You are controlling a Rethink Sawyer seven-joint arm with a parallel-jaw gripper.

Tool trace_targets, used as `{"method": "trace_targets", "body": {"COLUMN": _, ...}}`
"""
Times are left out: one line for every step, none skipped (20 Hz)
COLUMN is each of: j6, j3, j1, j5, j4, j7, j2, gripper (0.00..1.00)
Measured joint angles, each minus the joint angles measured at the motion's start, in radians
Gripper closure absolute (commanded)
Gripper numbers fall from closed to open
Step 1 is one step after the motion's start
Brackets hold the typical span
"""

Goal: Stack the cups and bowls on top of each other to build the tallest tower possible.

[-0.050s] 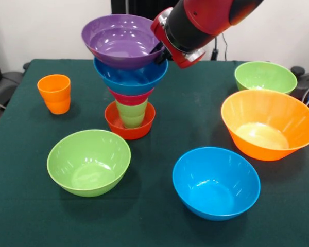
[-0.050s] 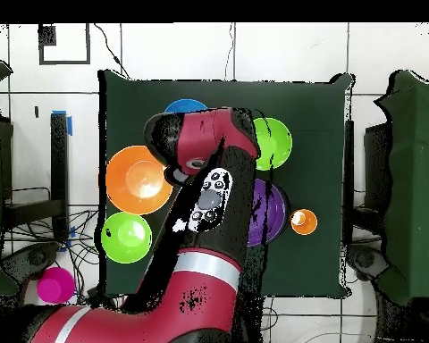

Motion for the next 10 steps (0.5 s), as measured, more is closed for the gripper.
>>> {"method": "trace_targets", "body": {"j6": 0.0, "j3": 0.0, "j1": 0.0, "j5": 0.0, "j4": 0.0, "j7": 0.0, "j2": 0.004, "gripper": 1.0}}
{"method": "trace_targets", "body": {"j6": 0.0, "j3": 0.0, "j1": 0.0, "j5": 0.0, "j4": 0.0, "j7": 0.0, "j2": 0.007, "gripper": 1.0}}
{"method": "trace_targets", "body": {"j6": 0.0, "j3": 0.0, "j1": 0.0, "j5": 0.0, "j4": 0.0, "j7": 0.0, "j2": 0.009, "gripper": 1.0}}
{"method": "trace_targets", "body": {"j6": 0.0, "j3": 0.0, "j1": 0.0, "j5": 0.0, "j4": 0.0, "j7": 0.0, "j2": 0.011, "gripper": 1.0}}
{"method": "trace_targets", "body": {"j6": 0.0, "j3": 0.0, "j1": 0.0, "j5": 0.0, "j4": 0.0, "j7": 0.0, "j2": 0.013, "gripper": 1.0}}
{"method": "trace_targets", "body": {"j6": 0.0, "j3": 0.0, "j1": 0.0, "j5": 0.0, "j4": 0.0, "j7": 0.0, "j2": 0.014, "gripper": 1.0}}
{"method": "trace_targets", "body": {"j6": 0.0, "j3": 0.0, "j1": 0.0, "j5": 0.0, "j4": 0.0, "j7": 0.0, "j2": 0.015, "gripper": 1.0}}
{"method": "trace_targets", "body": {"j6": 0.0, "j3": 0.0, "j1": 0.0, "j5": 0.0, "j4": 0.0, "j7": 0.0, "j2": 0.015, "gripper": 1.0}}
{"method": "trace_targets", "body": {"j6": 0.0, "j3": 0.0, "j1": 0.0, "j5": 0.0, "j4": 0.0, "j7": 0.0, "j2": 0.015, "gripper": 1.0}}
{"method": "trace_targets", "body": {"j6": 0.0, "j3": 0.0, "j1": 0.0, "j5": 0.0, "j4": 0.0, "j7": 0.0, "j2": 0.015, "gripper": 1.0}}
